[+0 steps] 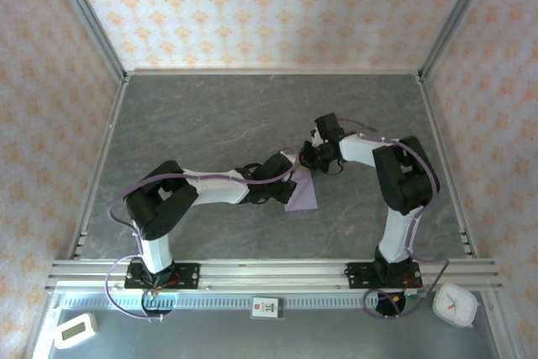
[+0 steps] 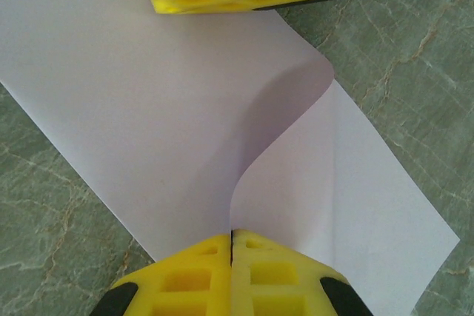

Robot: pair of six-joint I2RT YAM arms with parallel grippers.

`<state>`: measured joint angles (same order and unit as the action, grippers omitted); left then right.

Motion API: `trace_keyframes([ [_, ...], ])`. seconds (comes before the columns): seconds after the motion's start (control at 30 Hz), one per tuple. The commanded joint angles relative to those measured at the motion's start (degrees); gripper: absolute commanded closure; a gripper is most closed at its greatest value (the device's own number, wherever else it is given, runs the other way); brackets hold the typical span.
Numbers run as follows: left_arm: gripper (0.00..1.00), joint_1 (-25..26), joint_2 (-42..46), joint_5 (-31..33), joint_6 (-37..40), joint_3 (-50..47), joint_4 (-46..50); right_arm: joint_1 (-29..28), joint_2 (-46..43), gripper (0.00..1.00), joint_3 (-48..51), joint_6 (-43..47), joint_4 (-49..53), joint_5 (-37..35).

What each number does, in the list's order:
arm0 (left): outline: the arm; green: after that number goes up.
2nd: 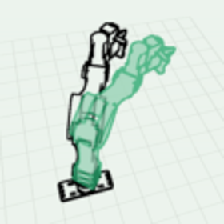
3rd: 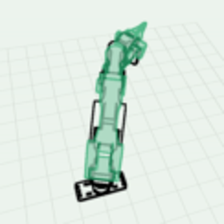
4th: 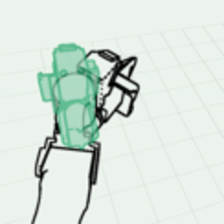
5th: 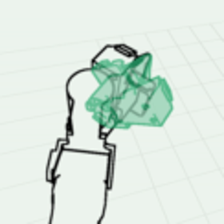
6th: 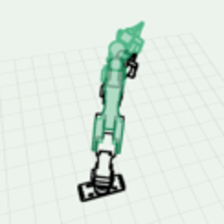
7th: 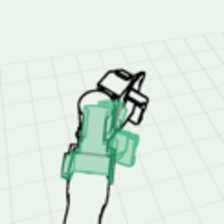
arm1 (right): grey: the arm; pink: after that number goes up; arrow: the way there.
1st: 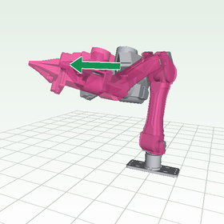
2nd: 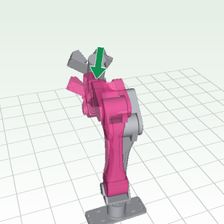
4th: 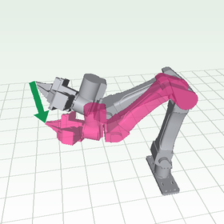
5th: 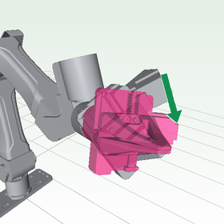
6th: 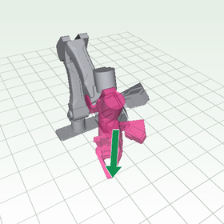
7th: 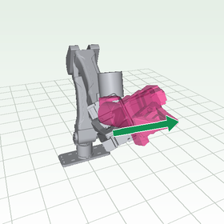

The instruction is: Fold a paper plane with a square sheet of paper (pick it up from the middle)

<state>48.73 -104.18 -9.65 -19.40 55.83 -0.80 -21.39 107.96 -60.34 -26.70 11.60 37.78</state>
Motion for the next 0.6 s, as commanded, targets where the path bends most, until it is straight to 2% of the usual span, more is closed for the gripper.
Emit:
trace_keyframes([
  [0.0,1.0,-0.7,-0.7,1.9,1.4,1.4,1.0,-0.1,3.3,1.0,2.7,0.9,3.2,-4.1],
  [0.57,1.0,-1.0,-2.0,0.6,1.8,0.4,0.6,-0.1,4.0,1.0,2.2,0.7,3.1,-4.0],
])
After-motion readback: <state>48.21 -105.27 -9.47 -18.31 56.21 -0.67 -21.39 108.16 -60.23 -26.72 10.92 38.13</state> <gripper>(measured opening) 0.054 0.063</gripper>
